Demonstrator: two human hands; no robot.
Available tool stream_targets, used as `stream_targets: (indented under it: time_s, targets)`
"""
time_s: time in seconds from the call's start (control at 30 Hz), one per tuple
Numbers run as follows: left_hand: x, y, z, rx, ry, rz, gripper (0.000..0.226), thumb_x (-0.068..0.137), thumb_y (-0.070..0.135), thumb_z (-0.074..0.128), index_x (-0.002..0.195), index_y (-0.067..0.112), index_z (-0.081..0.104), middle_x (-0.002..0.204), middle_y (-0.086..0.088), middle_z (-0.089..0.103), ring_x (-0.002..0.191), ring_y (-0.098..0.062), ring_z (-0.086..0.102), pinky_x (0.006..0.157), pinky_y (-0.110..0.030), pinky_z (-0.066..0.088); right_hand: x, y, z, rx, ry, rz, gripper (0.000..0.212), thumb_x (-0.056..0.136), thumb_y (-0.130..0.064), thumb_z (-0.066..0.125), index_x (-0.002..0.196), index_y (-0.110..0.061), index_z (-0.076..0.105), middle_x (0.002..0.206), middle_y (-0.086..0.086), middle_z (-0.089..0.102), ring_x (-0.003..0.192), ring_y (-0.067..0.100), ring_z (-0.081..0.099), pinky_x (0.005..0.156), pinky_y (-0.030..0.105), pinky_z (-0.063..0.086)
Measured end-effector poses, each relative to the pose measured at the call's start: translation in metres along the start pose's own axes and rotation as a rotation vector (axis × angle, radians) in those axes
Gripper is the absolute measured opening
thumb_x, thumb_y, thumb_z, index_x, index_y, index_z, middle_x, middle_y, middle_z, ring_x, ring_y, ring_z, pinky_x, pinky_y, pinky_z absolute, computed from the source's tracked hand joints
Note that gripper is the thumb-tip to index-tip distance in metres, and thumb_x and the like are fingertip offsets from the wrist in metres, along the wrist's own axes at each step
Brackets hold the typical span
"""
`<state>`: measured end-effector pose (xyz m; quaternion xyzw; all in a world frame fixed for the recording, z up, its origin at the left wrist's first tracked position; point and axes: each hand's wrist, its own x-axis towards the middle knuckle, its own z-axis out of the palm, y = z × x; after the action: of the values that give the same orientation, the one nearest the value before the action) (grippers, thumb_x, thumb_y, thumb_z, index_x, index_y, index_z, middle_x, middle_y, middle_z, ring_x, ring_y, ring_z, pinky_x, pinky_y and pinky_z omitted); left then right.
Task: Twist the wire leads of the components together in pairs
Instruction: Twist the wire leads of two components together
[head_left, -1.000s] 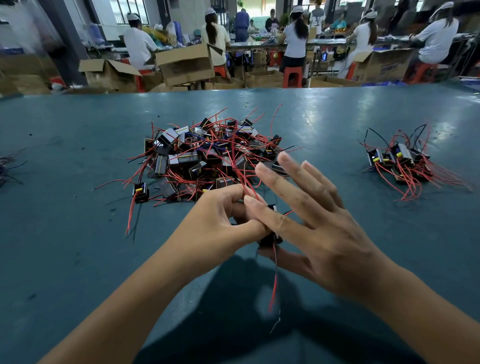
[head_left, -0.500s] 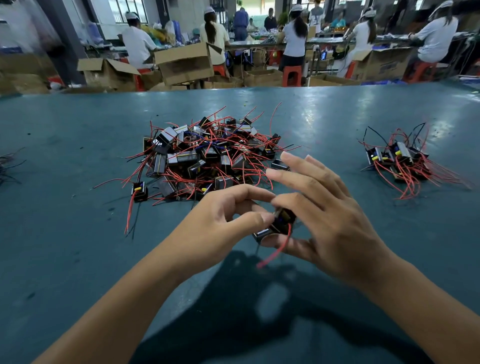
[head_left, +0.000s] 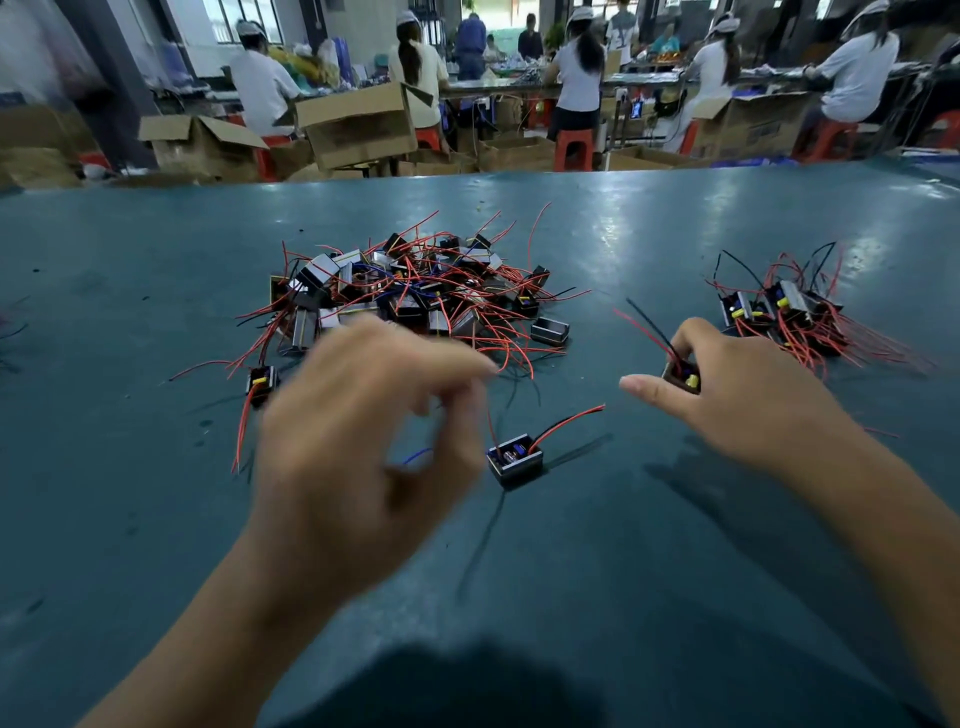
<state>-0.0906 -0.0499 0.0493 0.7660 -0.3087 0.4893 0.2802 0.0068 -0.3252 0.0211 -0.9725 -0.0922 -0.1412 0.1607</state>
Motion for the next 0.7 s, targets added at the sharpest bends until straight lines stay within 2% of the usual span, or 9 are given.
stream_targets:
  time_s: [0.07, 0.13, 0.23, 0.33, 0.43, 0.5, 0.57, 0.63, 0.7]
  targets:
    - [-0.008, 0.025, 0.013, 0.012, -0.164, 0.235, 0.008, 0.09, 0.011, 0.061, 0.096, 0.013, 0.065, 0.081, 0.001, 0.065, 0.07, -0.024, 0.054, 0.066, -0.04, 0.046, 0.002, 0.006, 0.003, -0.019, -0.06, 0.05, 0.061, 0.066, -0.086, 0.043, 0.086, -0.028, 0.043, 0.073, -0.005, 0.06, 0.068, 0.016, 0.057, 0.064, 0.037, 0.048]
    - [-0.019, 0.039, 0.031, -0.014, -0.352, 0.307, 0.013, 0.089, 0.011, 0.061, 0.1, 0.012, 0.068, 0.086, -0.001, 0.065, 0.076, -0.024, 0.056, 0.07, -0.039, 0.049, 0.004, 0.009, 0.006, -0.032, -0.114, 0.081, 0.06, 0.066, -0.085, 0.049, 0.085, -0.028, 0.043, 0.074, -0.004, 0.06, 0.068, 0.017, 0.058, 0.063, 0.037, 0.048]
    - [-0.032, 0.035, 0.053, -0.025, -0.562, 0.085, 0.024, 0.087, 0.004, 0.065, 0.11, 0.006, 0.068, 0.104, -0.005, 0.067, 0.094, -0.026, 0.062, 0.084, -0.037, 0.051, 0.006, 0.01, 0.01, -0.048, -0.21, 0.071, 0.057, 0.068, -0.08, 0.058, 0.083, -0.026, 0.044, 0.076, -0.002, 0.061, 0.071, 0.019, 0.059, 0.064, 0.037, 0.048]
    - [-0.039, 0.011, 0.067, 0.157, -0.68, -0.135, 0.04, 0.087, 0.002, 0.068, 0.127, 0.004, 0.061, 0.124, -0.009, 0.065, 0.115, -0.028, 0.062, 0.099, -0.034, 0.046, 0.006, 0.009, 0.014, -0.06, -0.289, 0.025, 0.048, 0.077, -0.067, 0.066, 0.081, -0.026, 0.042, 0.082, -0.002, 0.059, 0.075, 0.018, 0.055, 0.061, 0.034, 0.041]
    - [-0.04, -0.013, 0.073, 0.246, -0.781, -0.263, 0.041, 0.102, 0.015, 0.053, 0.142, 0.008, 0.046, 0.14, -0.007, 0.056, 0.13, -0.026, 0.05, 0.109, -0.032, 0.035, 0.005, 0.007, 0.016, -0.084, -0.351, -0.031, 0.042, 0.081, -0.061, 0.067, 0.083, -0.027, 0.042, 0.088, -0.004, 0.057, 0.078, 0.015, 0.052, 0.064, 0.032, 0.04]
    - [-0.042, -0.027, 0.074, 0.323, -0.868, -0.272, 0.035, 0.105, 0.02, 0.044, 0.14, 0.019, 0.042, 0.136, 0.002, 0.054, 0.126, -0.022, 0.047, 0.105, -0.031, 0.034, 0.004, 0.006, 0.017, -0.098, -0.369, -0.061, 0.04, 0.082, -0.06, 0.067, 0.087, -0.026, 0.045, 0.091, -0.005, 0.055, 0.082, 0.014, 0.052, 0.071, 0.033, 0.044]
    - [-0.04, -0.035, 0.071, 0.379, -0.913, -0.233, 0.025, 0.106, 0.028, 0.042, 0.13, 0.025, 0.048, 0.124, 0.006, 0.058, 0.115, -0.02, 0.05, 0.096, -0.031, 0.035, 0.004, 0.006, 0.018, -0.102, -0.379, -0.079, 0.039, 0.083, -0.06, 0.066, 0.092, -0.027, 0.048, 0.093, -0.006, 0.052, 0.086, 0.016, 0.052, 0.077, 0.034, 0.046]
    - [-0.035, -0.043, 0.063, 0.358, -0.936, -0.26, 0.023, 0.105, 0.037, 0.044, 0.124, 0.029, 0.055, 0.12, 0.009, 0.061, 0.112, -0.018, 0.052, 0.096, -0.03, 0.032, 0.004, 0.005, 0.02, -0.093, -0.379, -0.103, 0.036, 0.082, -0.059, 0.067, 0.093, -0.03, 0.049, 0.093, -0.008, 0.049, 0.087, 0.015, 0.051, 0.079, 0.034, 0.046]
    - [-0.031, -0.051, 0.052, 0.308, -0.987, -0.291, 0.02, 0.102, 0.037, 0.051, 0.121, 0.032, 0.058, 0.12, 0.013, 0.061, 0.114, -0.015, 0.051, 0.097, -0.03, 0.029, 0.003, 0.005, 0.023, -0.083, -0.377, -0.111, 0.034, 0.082, -0.06, 0.067, 0.091, -0.033, 0.048, 0.092, -0.009, 0.048, 0.088, 0.015, 0.051, 0.08, 0.035, 0.046]
